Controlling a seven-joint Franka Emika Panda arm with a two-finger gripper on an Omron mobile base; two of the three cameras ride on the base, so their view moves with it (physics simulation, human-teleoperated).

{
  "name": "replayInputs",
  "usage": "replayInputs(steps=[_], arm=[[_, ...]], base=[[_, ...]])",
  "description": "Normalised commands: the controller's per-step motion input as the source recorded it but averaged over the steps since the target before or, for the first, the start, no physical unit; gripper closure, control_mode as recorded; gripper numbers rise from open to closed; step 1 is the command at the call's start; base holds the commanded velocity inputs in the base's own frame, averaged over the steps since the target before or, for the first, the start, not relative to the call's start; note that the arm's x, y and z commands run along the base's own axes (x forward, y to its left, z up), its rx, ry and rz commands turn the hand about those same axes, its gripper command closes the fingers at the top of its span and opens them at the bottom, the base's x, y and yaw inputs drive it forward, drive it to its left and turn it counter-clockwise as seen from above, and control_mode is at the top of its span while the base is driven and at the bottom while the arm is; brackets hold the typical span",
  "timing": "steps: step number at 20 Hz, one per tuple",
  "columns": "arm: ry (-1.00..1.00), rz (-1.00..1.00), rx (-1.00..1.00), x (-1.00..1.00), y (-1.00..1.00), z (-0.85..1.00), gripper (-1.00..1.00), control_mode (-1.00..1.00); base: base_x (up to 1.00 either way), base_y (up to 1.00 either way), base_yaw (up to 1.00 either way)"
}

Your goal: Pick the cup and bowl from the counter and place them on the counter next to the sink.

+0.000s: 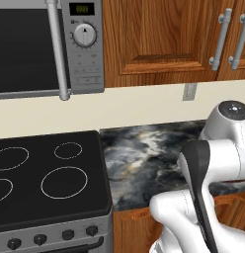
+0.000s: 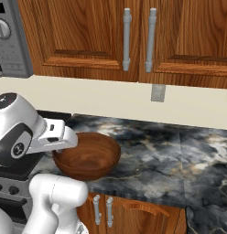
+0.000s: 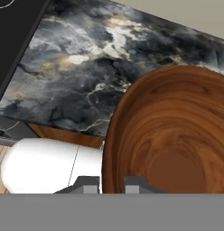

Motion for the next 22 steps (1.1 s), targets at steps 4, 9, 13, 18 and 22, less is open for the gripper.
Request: replayInputs(steps=[4, 9, 13, 18, 22], arm=[[0.0, 0.0, 0.0, 0.0, 0.0, 0.0, 1.0, -1.0], [0.0, 0.0, 0.0, 0.0, 0.0, 0.0, 1.0, 1.0], [0.0, 0.0, 0.0, 0.0, 0.0, 0.0, 1.0, 1.0], [0.0, 0.0, 0.0, 0.0, 0.0, 0.0, 1.0, 1.0], [0.0, 0.0, 0.0, 0.0, 0.0, 0.0, 1.0, 1.0]], base=[[0.0, 0.0, 0.0], [-0.01, 0.0, 0.0], [-0.91, 0.28, 0.0], [-1.0, 0.45, 0.01], [-0.89, 0.98, 0.06]])
